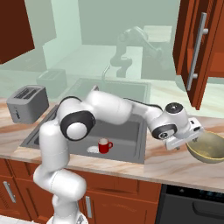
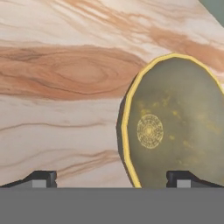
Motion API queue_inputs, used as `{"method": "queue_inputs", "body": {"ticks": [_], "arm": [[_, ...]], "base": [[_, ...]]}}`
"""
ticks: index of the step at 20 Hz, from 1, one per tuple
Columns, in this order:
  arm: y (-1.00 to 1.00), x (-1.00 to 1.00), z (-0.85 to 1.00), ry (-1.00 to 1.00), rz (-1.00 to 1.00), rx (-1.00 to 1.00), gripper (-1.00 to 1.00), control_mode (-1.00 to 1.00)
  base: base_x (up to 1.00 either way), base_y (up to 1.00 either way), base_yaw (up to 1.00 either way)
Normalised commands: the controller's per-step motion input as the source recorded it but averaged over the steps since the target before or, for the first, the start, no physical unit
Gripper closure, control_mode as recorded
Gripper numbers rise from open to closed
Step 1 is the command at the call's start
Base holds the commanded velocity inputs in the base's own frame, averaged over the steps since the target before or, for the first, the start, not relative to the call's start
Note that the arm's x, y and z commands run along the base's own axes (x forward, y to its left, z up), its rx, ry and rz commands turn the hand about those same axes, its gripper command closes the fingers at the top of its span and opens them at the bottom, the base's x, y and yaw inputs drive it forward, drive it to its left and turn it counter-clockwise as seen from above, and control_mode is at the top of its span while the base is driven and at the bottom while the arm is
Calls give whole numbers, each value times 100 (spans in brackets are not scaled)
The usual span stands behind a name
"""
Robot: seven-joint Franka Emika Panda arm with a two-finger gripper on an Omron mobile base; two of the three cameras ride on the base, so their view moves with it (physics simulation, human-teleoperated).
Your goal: Pick the mug and place it in the sink. Pick the bowl and place it in the open cabinet and then close the cabinet.
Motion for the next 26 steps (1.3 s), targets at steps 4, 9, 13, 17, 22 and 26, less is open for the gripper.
{"method": "queue_inputs", "body": {"ticks": [4,9,13,17,22,26], "arm": [[0,3,-24,0,7,0,-100,-100],[-2,7,-8,0,5,0,-100,-100],[-2,17,-1,2,1,0,-100,-100],[-9,23,0,1,1,0,-100,-100],[-10,22,0,3,2,0,-100,-100],[-13,23,-4,5,3,0,-100,-100]], "base": [[0,0,0],[0,0,0],[0,0,0],[0,0,0],[0,0,0],[0,0,0]]}}
